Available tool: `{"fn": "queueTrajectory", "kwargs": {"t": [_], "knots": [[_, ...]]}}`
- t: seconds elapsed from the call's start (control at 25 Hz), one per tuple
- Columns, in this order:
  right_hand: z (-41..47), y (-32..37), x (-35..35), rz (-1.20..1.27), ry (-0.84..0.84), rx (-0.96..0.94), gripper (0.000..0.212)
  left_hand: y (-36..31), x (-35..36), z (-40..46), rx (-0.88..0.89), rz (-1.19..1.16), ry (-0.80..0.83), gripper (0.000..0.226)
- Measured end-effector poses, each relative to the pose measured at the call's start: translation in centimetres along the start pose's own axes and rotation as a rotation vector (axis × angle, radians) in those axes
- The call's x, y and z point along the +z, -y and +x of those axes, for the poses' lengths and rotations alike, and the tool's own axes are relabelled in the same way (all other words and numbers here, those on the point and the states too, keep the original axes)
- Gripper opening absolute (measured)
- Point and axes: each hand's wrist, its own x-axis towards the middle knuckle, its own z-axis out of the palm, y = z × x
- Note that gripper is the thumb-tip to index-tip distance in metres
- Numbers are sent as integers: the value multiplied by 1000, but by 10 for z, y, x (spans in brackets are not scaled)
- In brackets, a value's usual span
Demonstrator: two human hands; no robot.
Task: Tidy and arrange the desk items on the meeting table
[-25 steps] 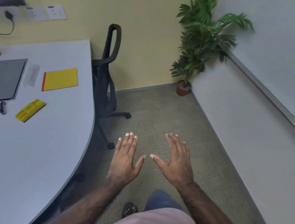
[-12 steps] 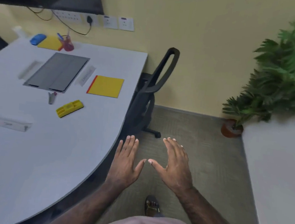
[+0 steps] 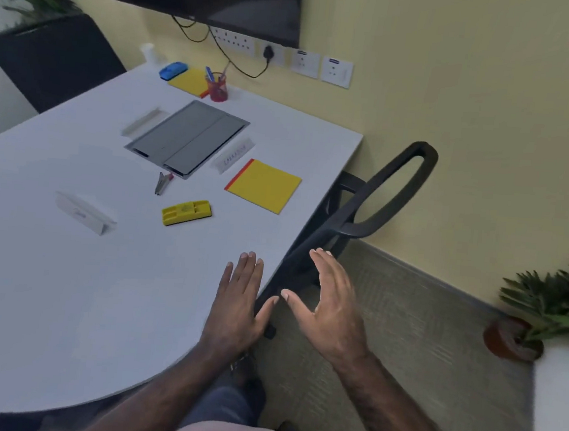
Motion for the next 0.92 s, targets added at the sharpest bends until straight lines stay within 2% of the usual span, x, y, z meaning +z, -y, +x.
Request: {"fn": "queueTrajectory", "kwargs": {"t": [0.12,0.52,0.92], "knots": [[44,13,19,3,31,-11,82,29,6,34,-62,-26,22,78],[181,38,82,17,83,-48,79,120,9,152,-174,-120,-57,76],[263,32,119,33,140,-19,76,145,22,207,-318,-317,-64,78]]}}
